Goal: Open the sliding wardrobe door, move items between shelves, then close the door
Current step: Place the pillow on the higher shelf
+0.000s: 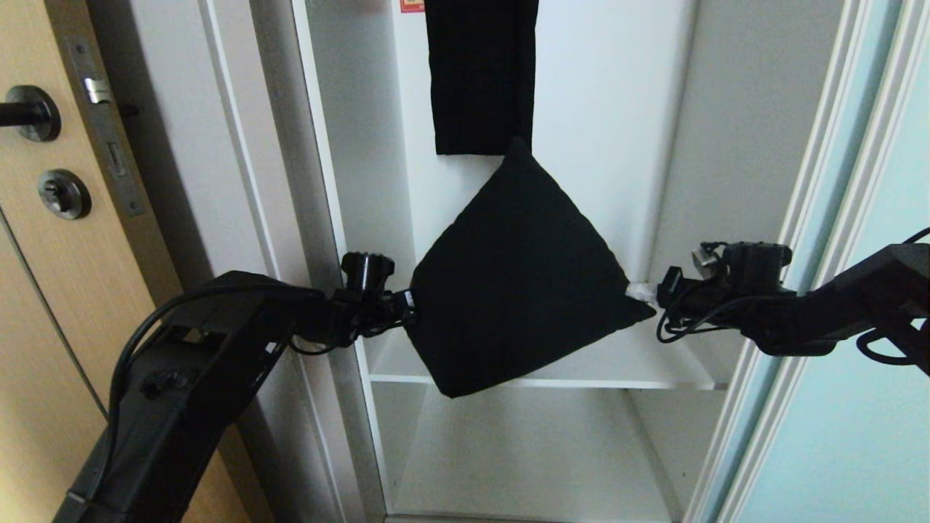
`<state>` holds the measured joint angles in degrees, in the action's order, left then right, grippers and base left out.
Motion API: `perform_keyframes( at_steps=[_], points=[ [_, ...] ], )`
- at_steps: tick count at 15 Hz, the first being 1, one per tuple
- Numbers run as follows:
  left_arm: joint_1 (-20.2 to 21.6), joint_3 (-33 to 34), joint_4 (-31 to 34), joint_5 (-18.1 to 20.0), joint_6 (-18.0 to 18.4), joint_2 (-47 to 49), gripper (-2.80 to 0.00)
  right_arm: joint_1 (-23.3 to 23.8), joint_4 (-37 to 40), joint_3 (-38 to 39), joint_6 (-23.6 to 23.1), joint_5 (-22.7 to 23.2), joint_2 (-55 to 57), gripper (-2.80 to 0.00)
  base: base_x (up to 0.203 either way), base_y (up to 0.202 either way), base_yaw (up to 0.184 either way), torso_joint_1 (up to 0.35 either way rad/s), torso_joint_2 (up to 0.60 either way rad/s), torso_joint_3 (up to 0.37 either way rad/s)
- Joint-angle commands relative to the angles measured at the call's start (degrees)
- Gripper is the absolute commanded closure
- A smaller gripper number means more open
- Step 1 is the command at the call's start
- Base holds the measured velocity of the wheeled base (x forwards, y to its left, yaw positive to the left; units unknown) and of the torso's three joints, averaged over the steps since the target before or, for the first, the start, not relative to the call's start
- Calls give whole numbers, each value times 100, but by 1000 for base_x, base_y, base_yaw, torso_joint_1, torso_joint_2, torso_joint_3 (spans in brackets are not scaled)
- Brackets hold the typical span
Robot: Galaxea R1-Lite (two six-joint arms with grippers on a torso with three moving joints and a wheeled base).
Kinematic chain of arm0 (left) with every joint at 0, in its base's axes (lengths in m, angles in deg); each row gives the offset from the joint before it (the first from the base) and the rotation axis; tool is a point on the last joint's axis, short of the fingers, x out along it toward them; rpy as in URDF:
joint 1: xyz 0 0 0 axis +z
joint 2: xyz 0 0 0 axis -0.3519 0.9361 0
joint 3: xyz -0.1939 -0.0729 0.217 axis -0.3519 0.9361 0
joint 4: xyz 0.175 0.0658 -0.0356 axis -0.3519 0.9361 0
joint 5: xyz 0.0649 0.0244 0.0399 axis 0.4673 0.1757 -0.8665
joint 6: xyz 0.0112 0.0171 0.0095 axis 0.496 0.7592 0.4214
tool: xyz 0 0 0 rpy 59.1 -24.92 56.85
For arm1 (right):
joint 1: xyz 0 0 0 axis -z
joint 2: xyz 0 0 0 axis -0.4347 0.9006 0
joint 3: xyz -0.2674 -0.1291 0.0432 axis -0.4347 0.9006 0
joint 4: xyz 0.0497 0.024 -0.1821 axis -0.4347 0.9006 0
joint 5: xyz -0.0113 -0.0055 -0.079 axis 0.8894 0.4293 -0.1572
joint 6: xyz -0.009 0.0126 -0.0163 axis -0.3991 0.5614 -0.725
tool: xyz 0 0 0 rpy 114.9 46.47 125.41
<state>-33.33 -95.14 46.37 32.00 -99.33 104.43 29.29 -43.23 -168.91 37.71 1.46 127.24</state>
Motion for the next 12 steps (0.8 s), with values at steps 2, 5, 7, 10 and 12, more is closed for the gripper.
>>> perform_keyframes(
  at_steps=[2, 5, 7, 10, 12],
  points=[
    [7, -367, -68, -146, -32, -38, 0, 173, -336, 489, 23, 49, -804, 0, 0, 0, 0, 0, 0, 0],
    [-27, -367, -465, -168, -15, -150, 0, 143, -496, 934, 18, 86, -1164, 0, 0, 0, 0, 0, 0, 0],
    [-46, -374, -487, -202, 16, -280, 0, 53, -516, 1045, 6, 155, -1229, 0, 0, 0, 0, 0, 0, 0],
    [-46, -376, -426, -229, 93, -230, 0, -34, -544, 1180, 5, 187, -1312, 0, 0, 0, 0, 0, 0, 0],
    [-46, -376, -400, -266, 101, -239, 0, -36, -636, 1607, 5, 440, -1656, 0, 0, 0, 0, 0, 0, 0]
  ],
)
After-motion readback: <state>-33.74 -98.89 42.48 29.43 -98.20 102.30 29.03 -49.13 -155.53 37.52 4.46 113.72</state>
